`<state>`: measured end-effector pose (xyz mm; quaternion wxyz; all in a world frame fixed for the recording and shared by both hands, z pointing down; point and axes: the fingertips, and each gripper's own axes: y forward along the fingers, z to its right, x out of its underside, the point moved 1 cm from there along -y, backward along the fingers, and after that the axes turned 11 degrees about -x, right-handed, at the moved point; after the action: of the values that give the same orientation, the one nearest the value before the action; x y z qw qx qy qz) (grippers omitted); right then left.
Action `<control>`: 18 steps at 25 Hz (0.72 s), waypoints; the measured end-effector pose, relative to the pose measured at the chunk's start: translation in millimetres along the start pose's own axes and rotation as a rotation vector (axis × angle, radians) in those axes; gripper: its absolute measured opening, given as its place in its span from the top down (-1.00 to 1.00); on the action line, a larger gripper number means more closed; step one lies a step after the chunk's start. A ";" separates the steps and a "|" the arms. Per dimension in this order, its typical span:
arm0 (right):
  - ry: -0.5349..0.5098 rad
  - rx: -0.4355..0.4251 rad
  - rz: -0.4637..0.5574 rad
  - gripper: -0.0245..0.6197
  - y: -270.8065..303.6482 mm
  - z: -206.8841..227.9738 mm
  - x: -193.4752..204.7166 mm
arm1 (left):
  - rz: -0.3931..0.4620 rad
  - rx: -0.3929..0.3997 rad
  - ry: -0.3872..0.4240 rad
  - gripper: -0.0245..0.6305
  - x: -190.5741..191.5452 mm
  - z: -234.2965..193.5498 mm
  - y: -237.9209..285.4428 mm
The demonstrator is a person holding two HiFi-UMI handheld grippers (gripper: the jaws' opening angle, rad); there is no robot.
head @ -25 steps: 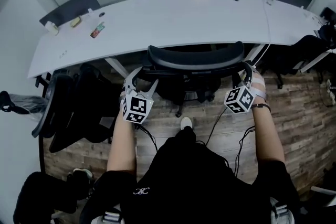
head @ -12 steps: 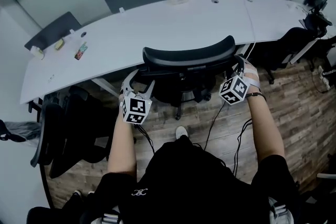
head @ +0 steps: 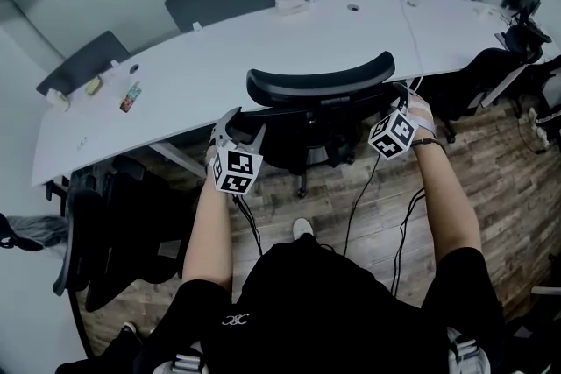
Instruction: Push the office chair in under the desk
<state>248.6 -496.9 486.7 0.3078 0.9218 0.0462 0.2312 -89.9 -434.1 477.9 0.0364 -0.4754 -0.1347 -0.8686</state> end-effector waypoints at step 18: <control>-0.001 -0.012 -0.031 0.22 36.7 35.0 5.1 | -0.046 0.028 0.008 0.12 -15.1 0.5 50.3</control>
<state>266.9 -544.5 485.7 0.3169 0.9192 0.0589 0.2262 -71.6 -483.2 475.6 0.0238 -0.4684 -0.1576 -0.8691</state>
